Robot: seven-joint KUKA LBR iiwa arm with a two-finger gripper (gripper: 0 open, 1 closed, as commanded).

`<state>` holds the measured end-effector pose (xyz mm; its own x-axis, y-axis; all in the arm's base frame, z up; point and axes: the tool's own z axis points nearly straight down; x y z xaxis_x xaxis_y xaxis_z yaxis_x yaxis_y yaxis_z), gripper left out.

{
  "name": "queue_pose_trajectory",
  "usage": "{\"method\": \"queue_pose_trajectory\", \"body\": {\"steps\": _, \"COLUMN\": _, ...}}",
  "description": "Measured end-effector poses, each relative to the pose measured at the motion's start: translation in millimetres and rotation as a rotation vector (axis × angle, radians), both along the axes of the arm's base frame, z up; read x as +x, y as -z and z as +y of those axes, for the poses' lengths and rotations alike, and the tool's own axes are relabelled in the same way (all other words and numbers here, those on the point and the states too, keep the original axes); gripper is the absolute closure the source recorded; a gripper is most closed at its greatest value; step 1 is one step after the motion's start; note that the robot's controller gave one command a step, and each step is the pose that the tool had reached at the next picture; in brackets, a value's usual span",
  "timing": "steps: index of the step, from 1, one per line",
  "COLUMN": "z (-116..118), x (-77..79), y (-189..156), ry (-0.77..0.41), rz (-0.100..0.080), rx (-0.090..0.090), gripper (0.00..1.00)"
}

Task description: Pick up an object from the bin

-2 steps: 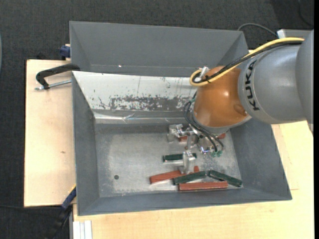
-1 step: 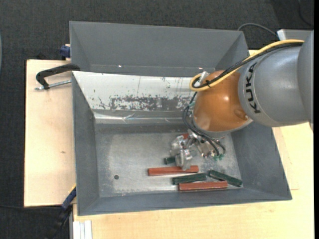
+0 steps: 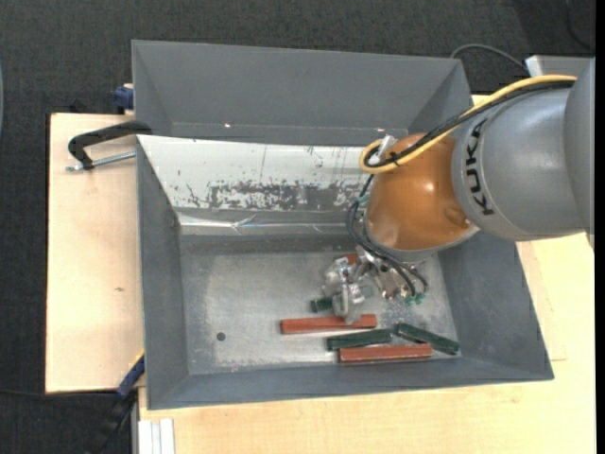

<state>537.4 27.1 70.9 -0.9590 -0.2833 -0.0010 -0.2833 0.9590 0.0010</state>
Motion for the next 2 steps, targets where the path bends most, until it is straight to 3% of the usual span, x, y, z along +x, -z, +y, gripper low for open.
{"method": "queue_pose_trajectory", "body": {"steps": 2, "z": 0.4, "x": -2.1, "y": -23.9, "ry": 0.000, "rz": 0.005, "rx": 0.000, "gripper": 1.00}}
